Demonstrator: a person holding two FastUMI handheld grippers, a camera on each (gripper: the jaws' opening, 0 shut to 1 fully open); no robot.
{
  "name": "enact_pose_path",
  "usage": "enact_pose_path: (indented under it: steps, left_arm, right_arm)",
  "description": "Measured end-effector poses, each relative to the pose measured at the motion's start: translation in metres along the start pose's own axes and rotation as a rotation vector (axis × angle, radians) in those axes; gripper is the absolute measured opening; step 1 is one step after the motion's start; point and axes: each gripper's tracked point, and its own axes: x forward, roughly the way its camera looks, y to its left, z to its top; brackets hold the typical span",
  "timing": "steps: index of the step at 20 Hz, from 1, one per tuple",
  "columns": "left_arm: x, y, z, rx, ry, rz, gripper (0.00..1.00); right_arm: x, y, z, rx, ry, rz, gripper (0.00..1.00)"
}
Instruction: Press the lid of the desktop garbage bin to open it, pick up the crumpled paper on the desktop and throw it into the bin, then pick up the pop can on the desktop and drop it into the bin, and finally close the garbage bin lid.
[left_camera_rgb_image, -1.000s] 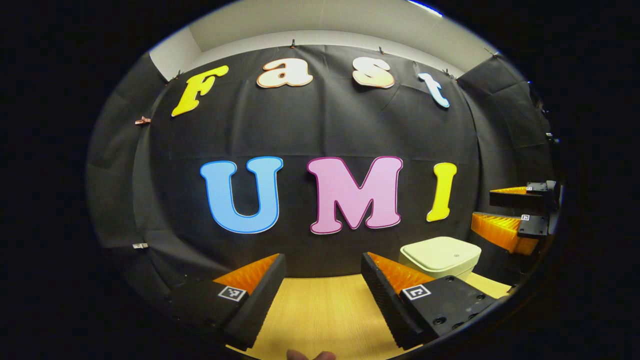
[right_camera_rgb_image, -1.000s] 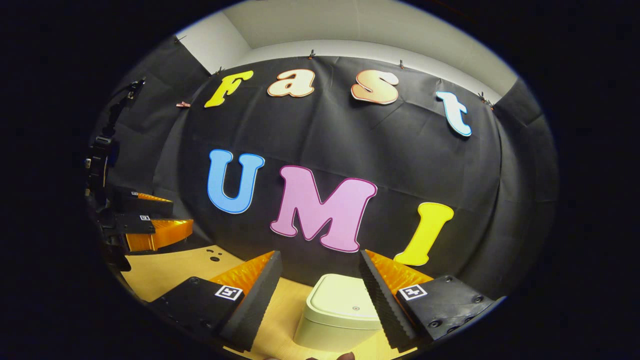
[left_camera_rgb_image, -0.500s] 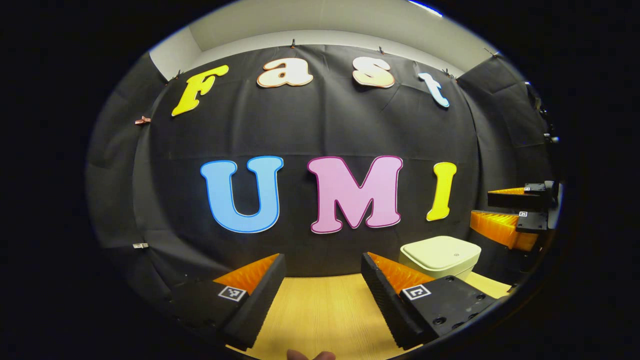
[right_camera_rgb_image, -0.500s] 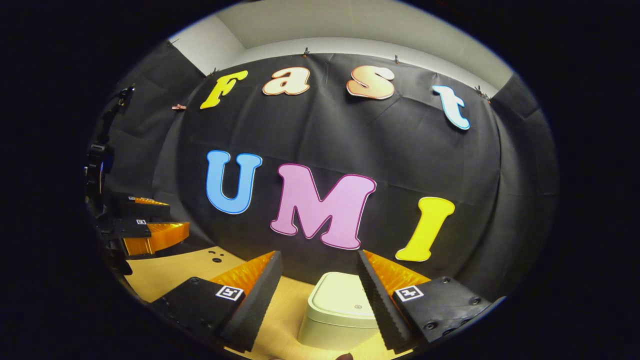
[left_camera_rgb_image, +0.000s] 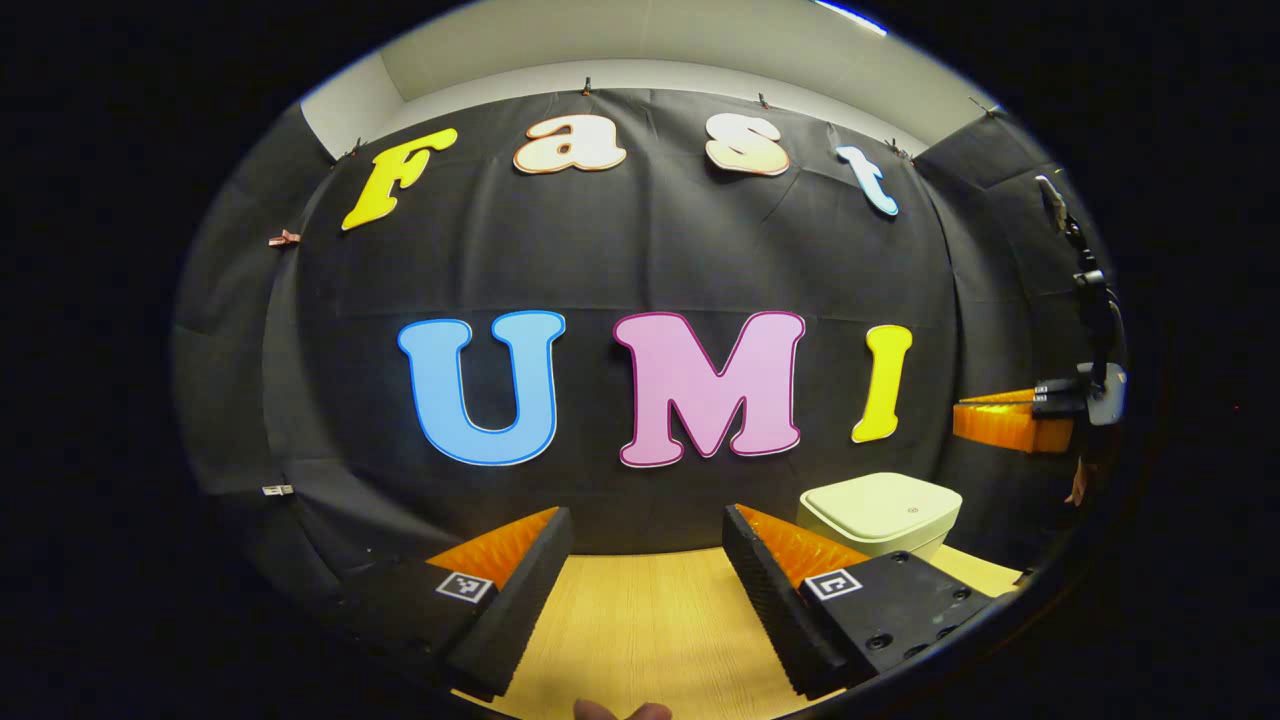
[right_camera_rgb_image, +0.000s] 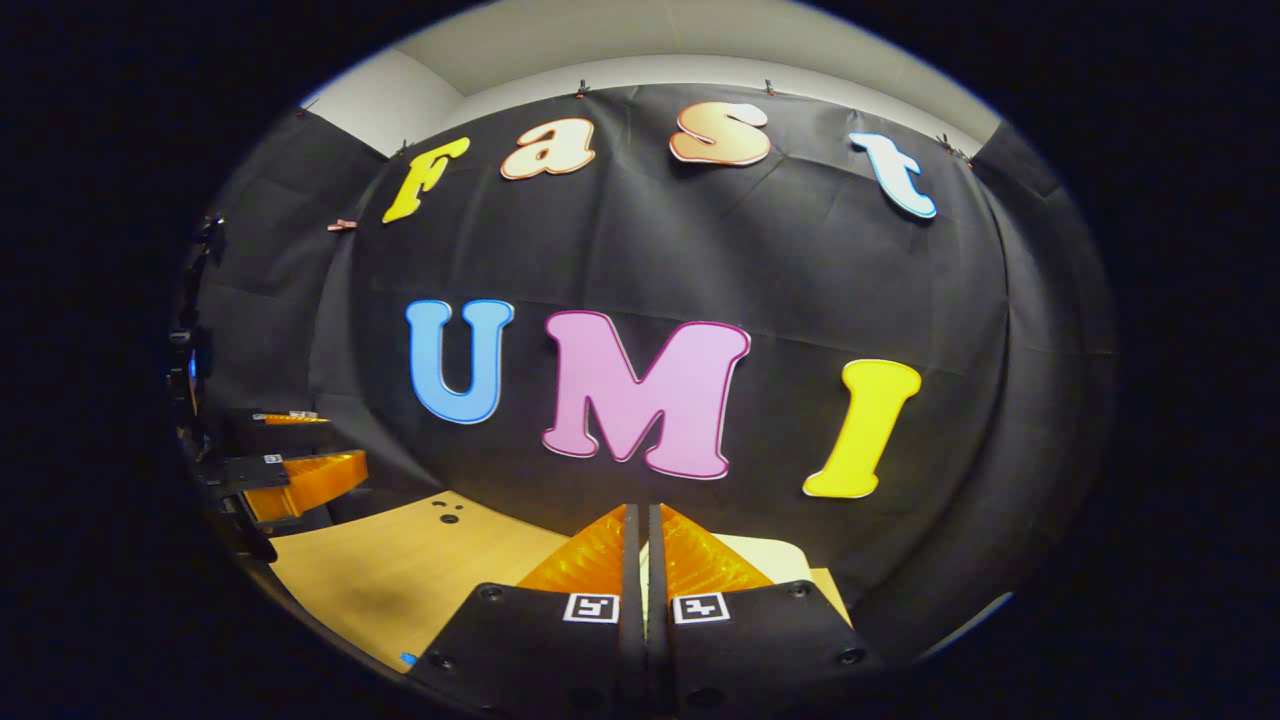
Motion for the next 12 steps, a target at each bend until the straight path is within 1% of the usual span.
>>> enact_pose_path:
  steps: [2,7,10,12]
  left_arm:
    - [-0.001,0.000,-0.001,-0.004,0.000,-0.002,0.97]
    - [-0.002,0.004,-0.002,-0.007,0.000,-0.001,0.97]
    - [-0.006,0.005,-0.003,-0.011,0.001,0.001,0.97]
    - [-0.006,0.006,-0.005,-0.010,0.005,0.004,0.98]
  right_arm:
    - [0.011,-0.018,-0.007,0.016,0.084,-0.014,0.05]
    - [0.029,-0.051,-0.032,0.083,0.269,-0.017,0.05]
    - [0.039,-0.059,-0.051,0.090,0.335,-0.019,0.05]
    - [0.045,-0.057,-0.065,0.104,0.388,0.000,0.05]
